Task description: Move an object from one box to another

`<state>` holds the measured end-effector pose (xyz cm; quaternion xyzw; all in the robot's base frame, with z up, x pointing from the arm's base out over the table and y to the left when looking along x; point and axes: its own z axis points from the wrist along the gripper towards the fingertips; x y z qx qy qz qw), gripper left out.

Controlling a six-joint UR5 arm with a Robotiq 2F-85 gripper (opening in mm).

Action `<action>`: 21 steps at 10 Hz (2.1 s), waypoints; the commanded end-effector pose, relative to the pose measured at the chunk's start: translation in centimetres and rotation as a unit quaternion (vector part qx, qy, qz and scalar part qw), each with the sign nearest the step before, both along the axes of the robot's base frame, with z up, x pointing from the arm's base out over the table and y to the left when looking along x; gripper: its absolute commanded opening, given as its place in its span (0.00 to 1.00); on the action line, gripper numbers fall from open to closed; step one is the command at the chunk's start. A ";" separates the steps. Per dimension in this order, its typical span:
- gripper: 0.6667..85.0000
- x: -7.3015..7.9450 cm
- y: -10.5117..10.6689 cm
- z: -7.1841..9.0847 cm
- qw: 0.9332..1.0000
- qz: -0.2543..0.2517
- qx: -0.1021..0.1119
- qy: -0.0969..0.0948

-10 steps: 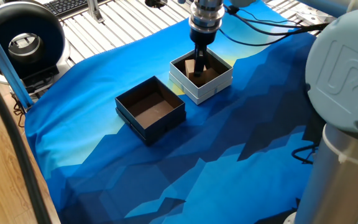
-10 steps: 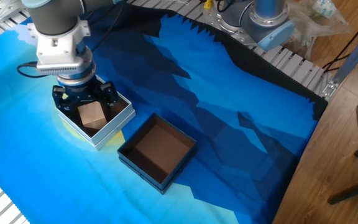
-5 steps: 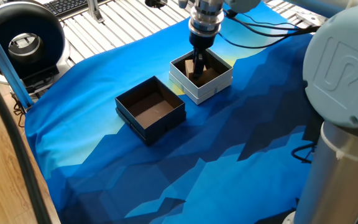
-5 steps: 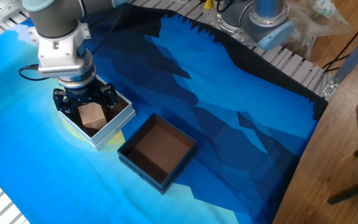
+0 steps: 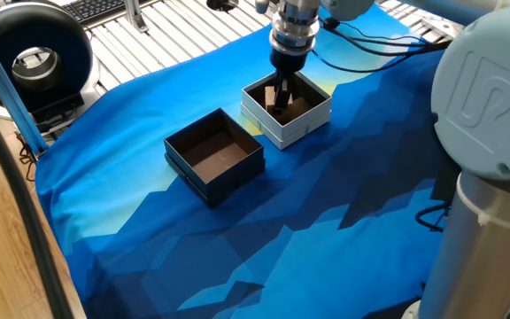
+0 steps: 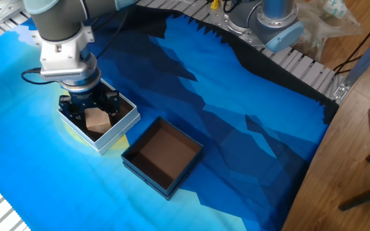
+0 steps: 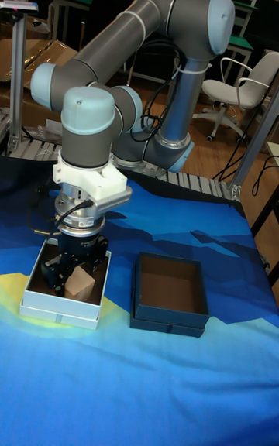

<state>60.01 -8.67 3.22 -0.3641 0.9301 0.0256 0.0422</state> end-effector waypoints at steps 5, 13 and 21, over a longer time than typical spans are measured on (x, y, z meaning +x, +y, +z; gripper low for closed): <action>0.00 -1.7 -0.1 4.2 0.996 -0.085 -0.016 0.010; 0.00 -3.8 8.2 13.1 0.971 -0.237 -0.039 0.021; 0.00 -3.5 19.7 8.8 0.916 -0.394 0.070 0.006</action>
